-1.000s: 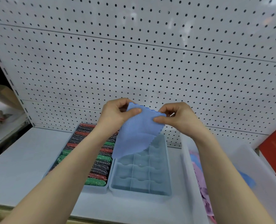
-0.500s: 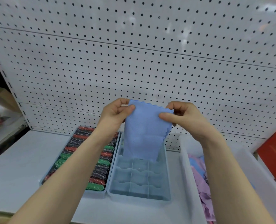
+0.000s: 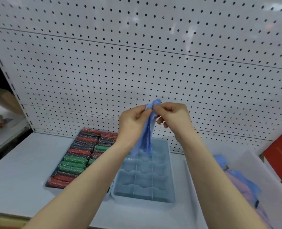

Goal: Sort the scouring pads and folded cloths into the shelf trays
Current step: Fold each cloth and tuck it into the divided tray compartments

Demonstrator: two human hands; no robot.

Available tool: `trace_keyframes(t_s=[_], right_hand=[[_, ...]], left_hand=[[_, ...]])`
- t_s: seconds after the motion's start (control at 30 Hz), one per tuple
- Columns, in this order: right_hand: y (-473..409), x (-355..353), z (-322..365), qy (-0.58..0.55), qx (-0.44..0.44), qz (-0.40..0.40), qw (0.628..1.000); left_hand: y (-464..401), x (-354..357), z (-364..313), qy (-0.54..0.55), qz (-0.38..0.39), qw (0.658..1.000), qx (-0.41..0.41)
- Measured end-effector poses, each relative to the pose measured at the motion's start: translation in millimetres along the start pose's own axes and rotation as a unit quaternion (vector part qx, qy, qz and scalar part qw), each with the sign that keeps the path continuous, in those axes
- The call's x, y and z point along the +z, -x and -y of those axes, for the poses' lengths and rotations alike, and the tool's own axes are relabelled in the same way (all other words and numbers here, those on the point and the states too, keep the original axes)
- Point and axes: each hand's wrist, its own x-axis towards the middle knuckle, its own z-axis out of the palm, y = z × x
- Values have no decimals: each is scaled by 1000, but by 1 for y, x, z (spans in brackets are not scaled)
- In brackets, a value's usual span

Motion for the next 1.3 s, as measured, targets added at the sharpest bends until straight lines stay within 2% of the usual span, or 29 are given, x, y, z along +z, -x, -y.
trace_keyframes(t_s=[0.1,0.17,0.3,0.33,0.43,0.5,0.6,0.67,0.77,0.83,0.97,1.07,1.2,1.3], right_hand=[[1,-1,1,0,-1,24,1000],[2,-4,2,-22,-10,48,999],[0,-26,-14,-73,-30,7,997],[-1,-32,-21,-69,-12,38,997],[4,-37,-46,-44,20,240,970],[9,-31,-58,-70,22,285,956],[11,-21,-63,-116,45,219,968],[10,-19,-65,-124,68,177,974],[11,-18,-71,-124,100,156,975],[13,-17,-76,-103,115,152,976],[15,-17,-82,-84,119,155,977],[13,-19,-77,-132,58,127,981],[13,-21,-68,-120,-22,133,984],[14,-24,-68,-204,6,144,968]], left_hand=[[1,-2,-1,34,51,998,-4],[0,-4,2,23,41,999,-2],[-7,-8,2,20,9,1000,-11],[-10,-9,1,35,13,999,-16],[-17,-13,-5,75,33,996,-29],[-22,-14,-8,104,42,992,-49],[-26,-15,-3,130,39,984,-118],[-21,-16,7,120,71,972,-189],[-1,-16,31,65,152,949,-267],[11,-15,46,46,154,947,-279],[15,-12,56,40,85,966,-240],[11,-13,49,49,74,983,-163],[8,-15,41,54,63,993,-90],[7,-15,39,64,51,994,-66]])
